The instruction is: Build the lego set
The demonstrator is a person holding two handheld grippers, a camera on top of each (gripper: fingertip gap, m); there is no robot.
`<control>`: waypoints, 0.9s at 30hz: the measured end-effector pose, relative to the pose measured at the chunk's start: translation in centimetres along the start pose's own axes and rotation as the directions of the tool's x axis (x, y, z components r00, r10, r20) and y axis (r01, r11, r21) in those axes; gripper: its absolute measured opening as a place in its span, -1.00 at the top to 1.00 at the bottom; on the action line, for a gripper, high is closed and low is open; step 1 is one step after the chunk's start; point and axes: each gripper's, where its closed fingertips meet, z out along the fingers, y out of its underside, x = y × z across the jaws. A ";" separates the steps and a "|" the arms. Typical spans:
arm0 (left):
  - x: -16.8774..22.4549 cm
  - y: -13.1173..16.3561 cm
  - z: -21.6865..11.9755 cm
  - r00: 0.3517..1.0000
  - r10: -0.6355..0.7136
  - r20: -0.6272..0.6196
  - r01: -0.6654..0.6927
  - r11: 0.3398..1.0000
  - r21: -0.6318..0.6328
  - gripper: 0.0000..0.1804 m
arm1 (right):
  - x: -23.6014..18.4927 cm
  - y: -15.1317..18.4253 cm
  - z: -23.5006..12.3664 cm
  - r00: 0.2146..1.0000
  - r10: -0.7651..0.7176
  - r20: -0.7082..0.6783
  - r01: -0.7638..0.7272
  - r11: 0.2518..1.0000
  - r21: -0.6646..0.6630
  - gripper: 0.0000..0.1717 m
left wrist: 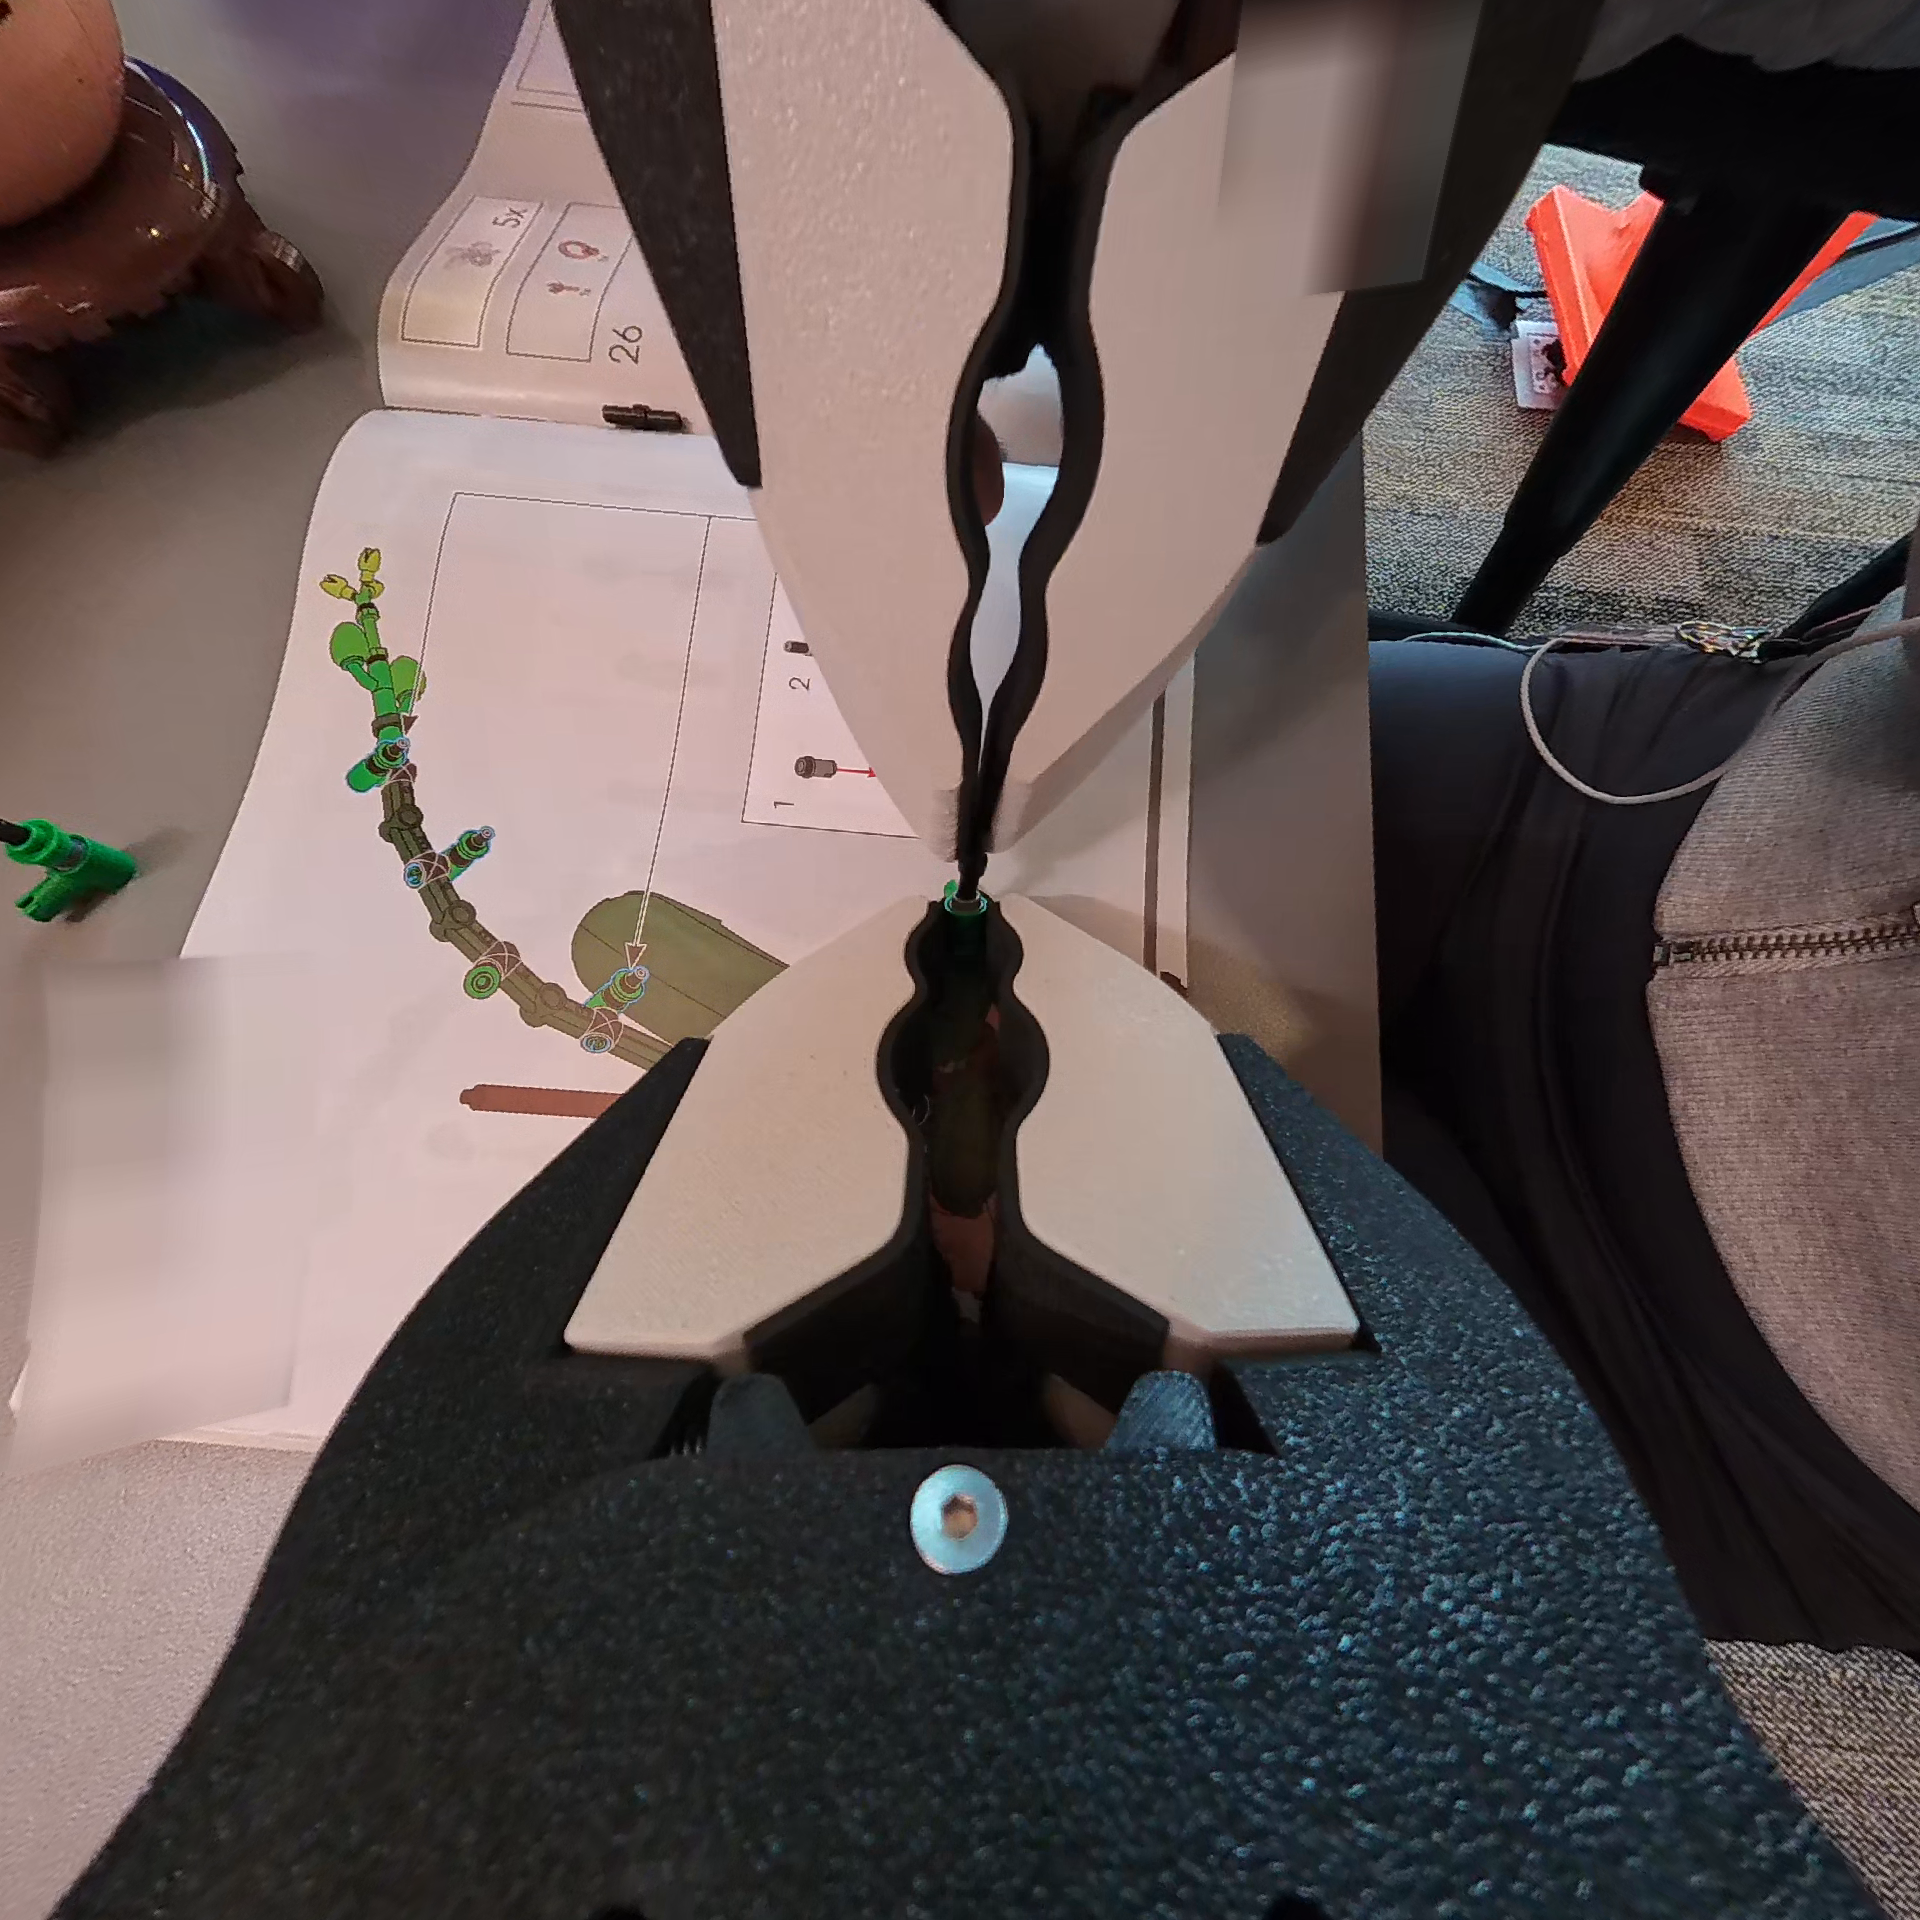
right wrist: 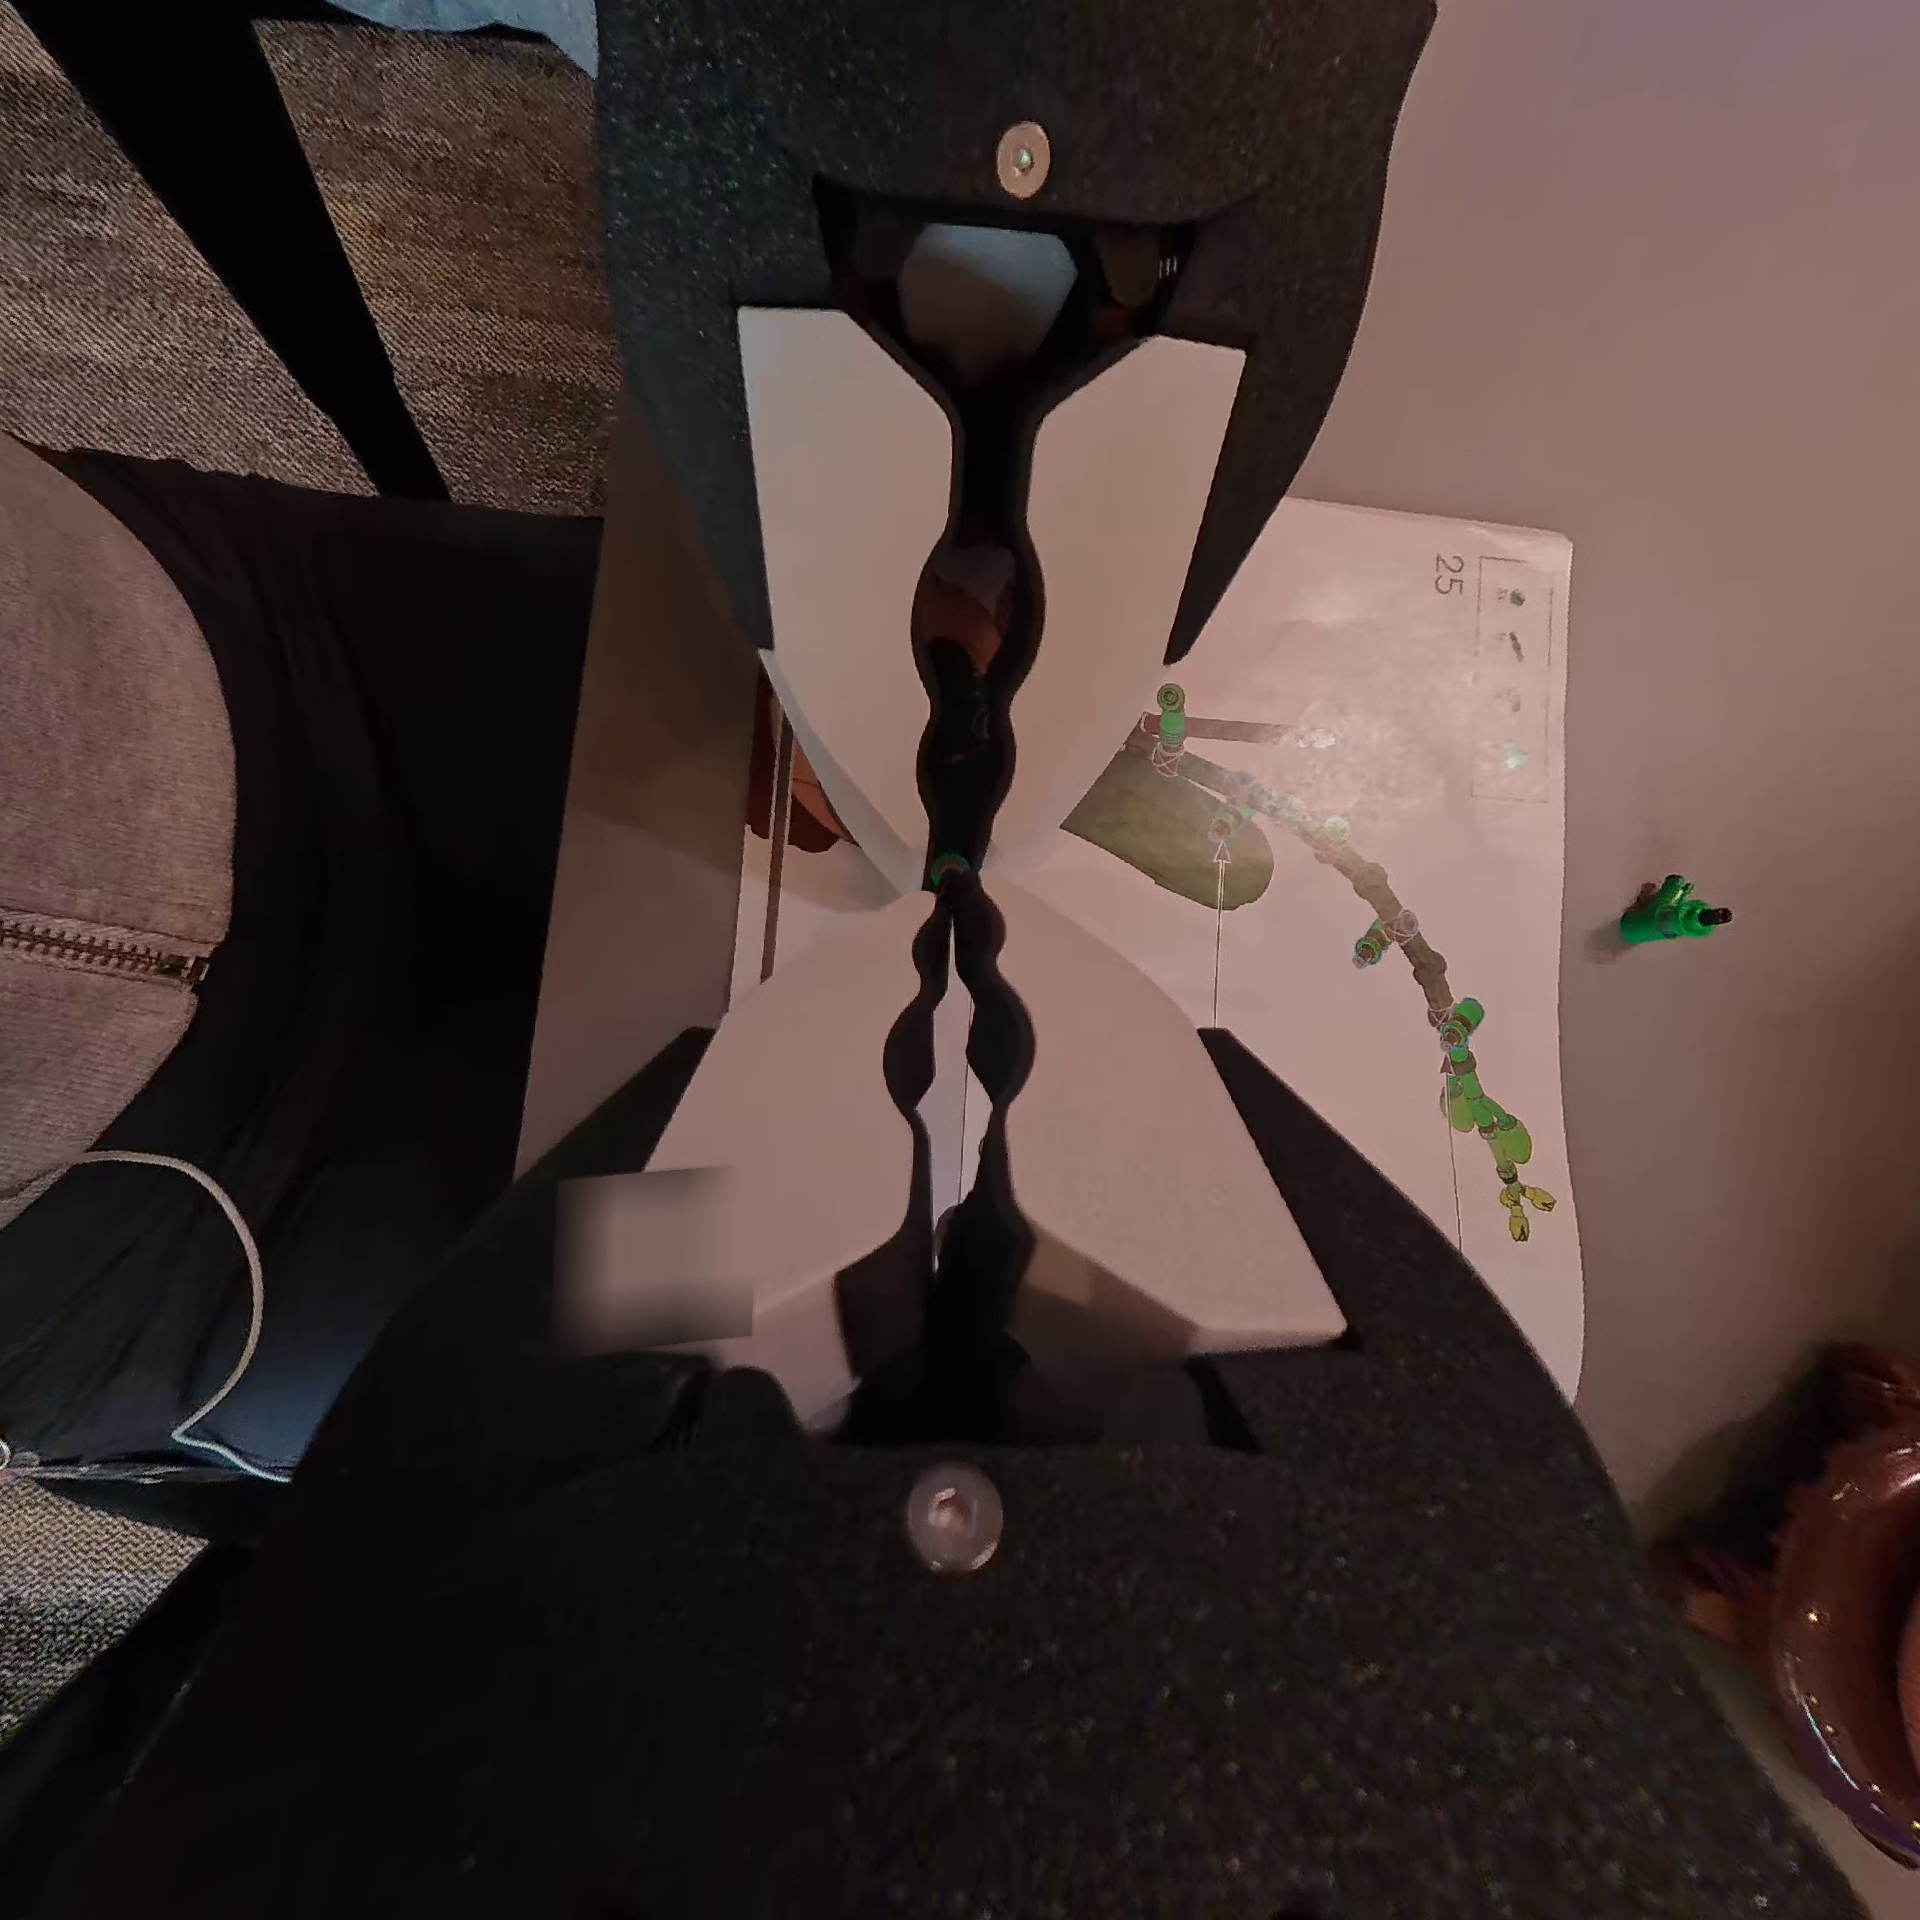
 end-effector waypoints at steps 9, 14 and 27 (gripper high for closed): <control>0.0 0.0 0.0 1.000 0.001 0.001 -0.001 1.000 0.000 0.93 | 0.0 0.0 0.1 1.000 0.018 -0.007 -0.018 1.000 -0.003 1.00; 0.0 0.0 0.0 1.000 0.007 0.009 -0.007 1.000 0.001 0.93 | -0.4 1.0 1.1 1.000 0.023 0.016 -0.022 0.999 -0.029 1.00; 0.0 0.0 0.0 1.000 0.005 0.010 -0.005 1.000 0.001 0.93 | 5.9 3.9 -13.3 0.894 0.299 -0.335 -0.244 0.950 0.195 0.65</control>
